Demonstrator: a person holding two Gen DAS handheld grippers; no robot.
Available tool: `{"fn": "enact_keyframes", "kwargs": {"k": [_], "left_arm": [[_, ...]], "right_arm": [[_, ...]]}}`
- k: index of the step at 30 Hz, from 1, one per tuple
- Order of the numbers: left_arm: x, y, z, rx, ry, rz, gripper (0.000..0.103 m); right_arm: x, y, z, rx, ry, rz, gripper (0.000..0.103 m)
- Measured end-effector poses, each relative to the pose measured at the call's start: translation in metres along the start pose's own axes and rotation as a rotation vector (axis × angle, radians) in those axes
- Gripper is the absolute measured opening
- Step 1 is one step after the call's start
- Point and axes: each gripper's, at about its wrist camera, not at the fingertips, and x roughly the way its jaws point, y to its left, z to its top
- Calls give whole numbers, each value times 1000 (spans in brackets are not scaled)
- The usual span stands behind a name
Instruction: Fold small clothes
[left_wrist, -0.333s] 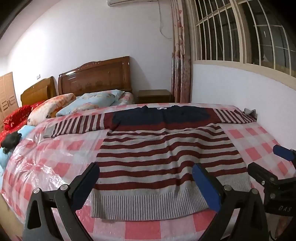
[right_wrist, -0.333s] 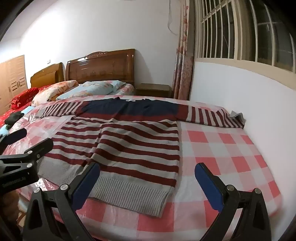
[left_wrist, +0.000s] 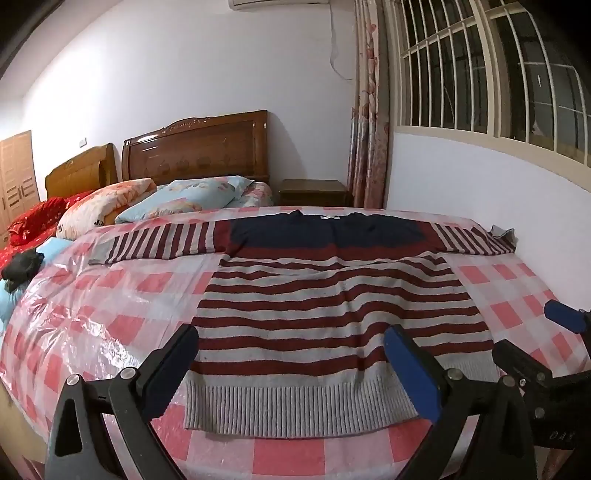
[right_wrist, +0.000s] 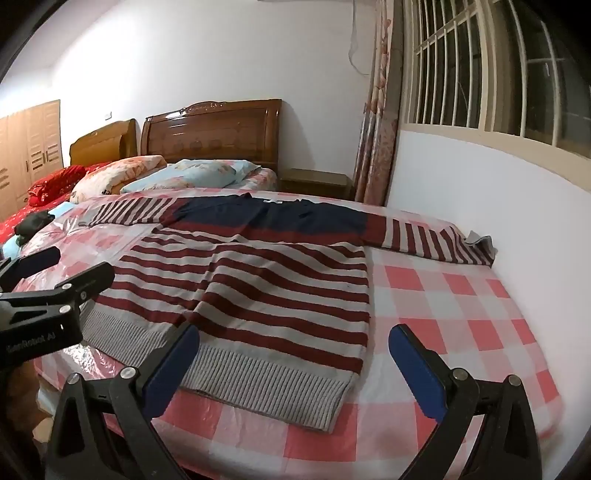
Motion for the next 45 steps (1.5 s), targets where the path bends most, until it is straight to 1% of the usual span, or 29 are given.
{"fn": "enact_keyframes", "kwargs": {"k": [2,3,36,45], "left_arm": [[0,0,0,-4,3,4,102],[1,0,0,-6,4,5,102],[1,4,-3,-11,5,1,102],[6,8,-4,-22,33,0,102]], "right_arm": [[-2,-1,-1,3,-4,6,103],[-3,-4,-6,-21,-16,27,103],[-1,-2,-8,-20,-4,20,103],[0,-2,-9,-16,-1,19,103]]}}
